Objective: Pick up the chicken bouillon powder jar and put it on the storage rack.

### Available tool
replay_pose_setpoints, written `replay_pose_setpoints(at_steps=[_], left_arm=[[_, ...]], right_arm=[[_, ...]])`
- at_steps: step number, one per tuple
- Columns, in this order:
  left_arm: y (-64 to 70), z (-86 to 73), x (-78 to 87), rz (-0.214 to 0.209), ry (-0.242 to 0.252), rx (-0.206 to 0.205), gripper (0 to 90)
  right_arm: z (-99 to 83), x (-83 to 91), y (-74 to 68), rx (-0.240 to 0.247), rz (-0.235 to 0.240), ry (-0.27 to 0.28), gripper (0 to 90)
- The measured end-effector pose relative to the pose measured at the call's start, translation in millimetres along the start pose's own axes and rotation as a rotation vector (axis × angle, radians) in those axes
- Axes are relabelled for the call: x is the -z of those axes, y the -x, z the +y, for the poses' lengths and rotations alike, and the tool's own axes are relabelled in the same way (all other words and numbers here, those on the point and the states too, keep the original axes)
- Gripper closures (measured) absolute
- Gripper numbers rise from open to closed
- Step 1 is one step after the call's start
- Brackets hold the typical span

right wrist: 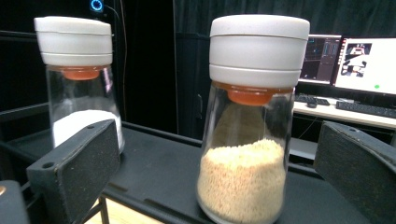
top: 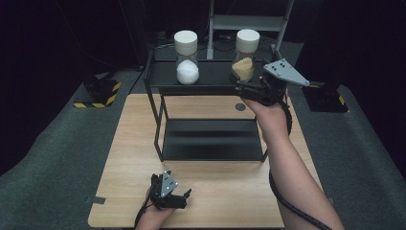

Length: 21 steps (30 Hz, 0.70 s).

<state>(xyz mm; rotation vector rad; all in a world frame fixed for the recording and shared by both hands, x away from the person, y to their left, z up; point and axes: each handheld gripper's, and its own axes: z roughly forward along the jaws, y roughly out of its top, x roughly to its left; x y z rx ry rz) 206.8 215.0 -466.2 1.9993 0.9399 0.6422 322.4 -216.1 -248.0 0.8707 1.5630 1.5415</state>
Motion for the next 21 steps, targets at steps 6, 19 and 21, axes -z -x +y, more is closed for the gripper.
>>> replay_pose_setpoints(at_steps=[6,19,21], left_arm=[[0.9,0.0,-0.2,0.003,0.000,-0.003,1.3],[0.8,0.6,-0.6,0.002,-0.004,-0.002,1.3],[0.5,0.3,-0.3,0.002,-0.002,-0.002,1.4]], right_arm=[[-4.2,14.6,-1.3,0.012,0.015,0.006,0.0],[-14.3,35.8,-5.0,0.033,0.025,-0.017,0.0],[-15.0,37.4,-4.4,0.035,0.027,-0.022,0.0]])
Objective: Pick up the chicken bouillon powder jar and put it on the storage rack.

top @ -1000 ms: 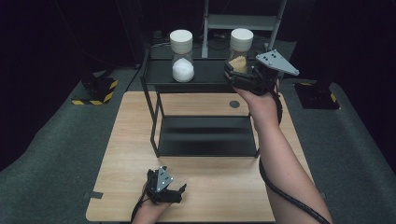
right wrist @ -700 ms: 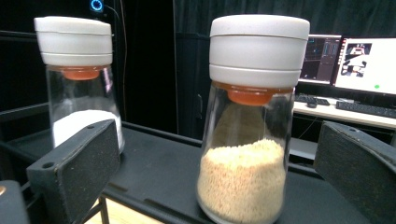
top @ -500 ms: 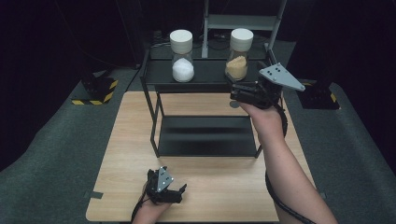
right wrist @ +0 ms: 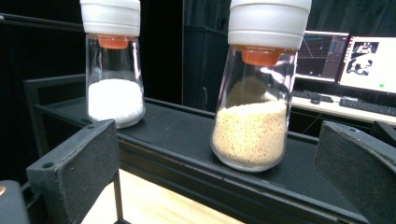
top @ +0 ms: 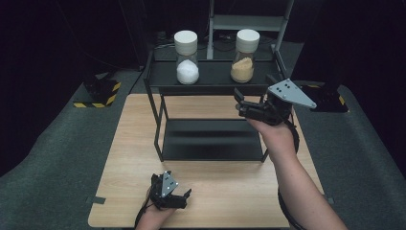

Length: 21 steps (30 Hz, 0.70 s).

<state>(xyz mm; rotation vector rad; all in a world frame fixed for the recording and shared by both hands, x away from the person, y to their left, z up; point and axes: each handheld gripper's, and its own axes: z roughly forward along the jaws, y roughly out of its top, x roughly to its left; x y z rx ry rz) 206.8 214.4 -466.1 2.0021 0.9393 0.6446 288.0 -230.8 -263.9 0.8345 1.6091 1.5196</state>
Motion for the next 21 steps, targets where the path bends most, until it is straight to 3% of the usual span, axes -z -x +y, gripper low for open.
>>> replay_pose_setpoints(at_steps=[9,14,18,21], left_arm=[[0.2,-3.7,2.1,0.003,0.018,0.008,1.7],[-2.3,-4.2,2.2,-0.006,0.020,0.019,1.7],[-1.6,-3.9,2.5,-0.006,0.018,0.005,1.7],[-1.6,-3.5,2.4,-0.007,0.016,0.003,1.7]], right_arm=[[-10.4,6.8,0.7,0.026,0.021,-0.032,0.0],[-25.2,12.9,-0.6,0.026,0.032,-0.056,0.0],[-37.5,17.9,-2.7,0.027,0.038,-0.085,0.0],[-46.9,23.2,-8.6,0.060,0.038,-0.107,0.0]])
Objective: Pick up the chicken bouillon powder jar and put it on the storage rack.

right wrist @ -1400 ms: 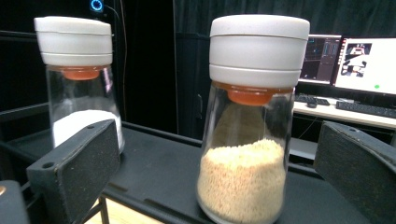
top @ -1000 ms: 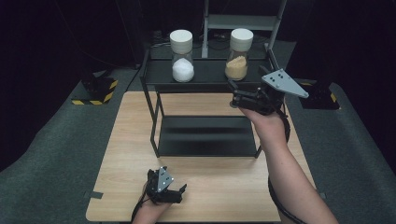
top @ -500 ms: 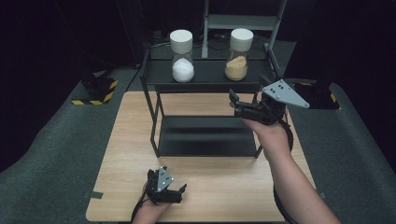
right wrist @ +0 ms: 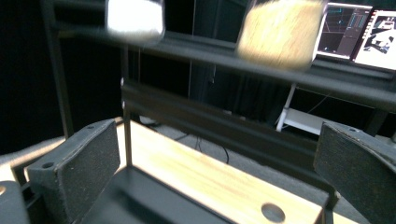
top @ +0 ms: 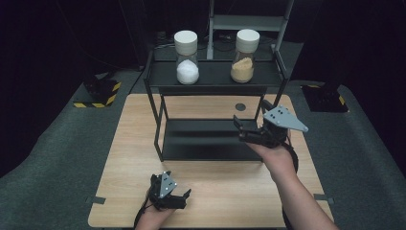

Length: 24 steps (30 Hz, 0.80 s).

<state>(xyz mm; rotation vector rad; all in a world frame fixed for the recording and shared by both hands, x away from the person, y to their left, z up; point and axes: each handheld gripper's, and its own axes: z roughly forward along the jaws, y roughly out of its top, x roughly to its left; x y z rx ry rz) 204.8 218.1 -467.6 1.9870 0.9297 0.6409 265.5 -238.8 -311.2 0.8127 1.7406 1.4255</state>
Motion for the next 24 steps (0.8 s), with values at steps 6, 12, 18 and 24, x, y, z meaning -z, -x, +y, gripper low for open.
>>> replay_pose_setpoints(at_steps=[6,12,18,24], left_arm=[[-0.4,-1.9,1.0,-0.002,0.010,0.002,1.7],[-1.0,-1.8,0.8,-0.007,0.009,0.004,1.7],[-1.0,-1.5,0.6,-0.009,0.008,0.000,1.7],[-0.2,-1.4,0.6,-0.007,0.007,-0.004,1.7]], right_arm=[[-22.3,6.2,-12.9,0.022,0.010,-0.065,0.0],[-45.0,10.7,-23.5,0.023,0.016,-0.119,0.0],[-66.1,14.4,-30.0,0.017,0.023,-0.179,0.0],[-87.5,15.7,-32.6,0.001,0.021,-0.238,0.0]])
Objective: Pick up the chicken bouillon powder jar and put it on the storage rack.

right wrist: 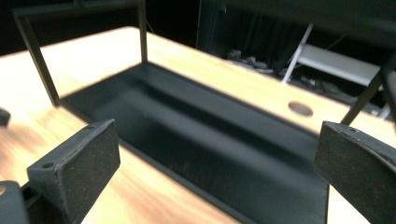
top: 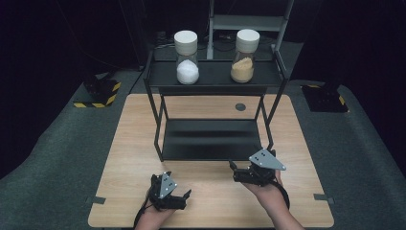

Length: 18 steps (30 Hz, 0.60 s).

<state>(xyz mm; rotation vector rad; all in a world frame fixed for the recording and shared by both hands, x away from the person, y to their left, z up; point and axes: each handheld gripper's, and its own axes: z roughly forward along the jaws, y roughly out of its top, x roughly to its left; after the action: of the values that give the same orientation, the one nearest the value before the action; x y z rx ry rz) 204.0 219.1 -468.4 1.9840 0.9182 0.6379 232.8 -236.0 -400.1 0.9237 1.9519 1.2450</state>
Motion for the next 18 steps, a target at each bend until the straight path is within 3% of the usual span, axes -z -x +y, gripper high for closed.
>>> replay_pose_setpoints(at_steps=[18], left_arm=[[0.9,0.9,-0.4,0.003,-0.005,-0.009,1.7]], right_arm=[[-63.2,-7.6,1.6,-0.031,-0.046,-0.151,0.0]])
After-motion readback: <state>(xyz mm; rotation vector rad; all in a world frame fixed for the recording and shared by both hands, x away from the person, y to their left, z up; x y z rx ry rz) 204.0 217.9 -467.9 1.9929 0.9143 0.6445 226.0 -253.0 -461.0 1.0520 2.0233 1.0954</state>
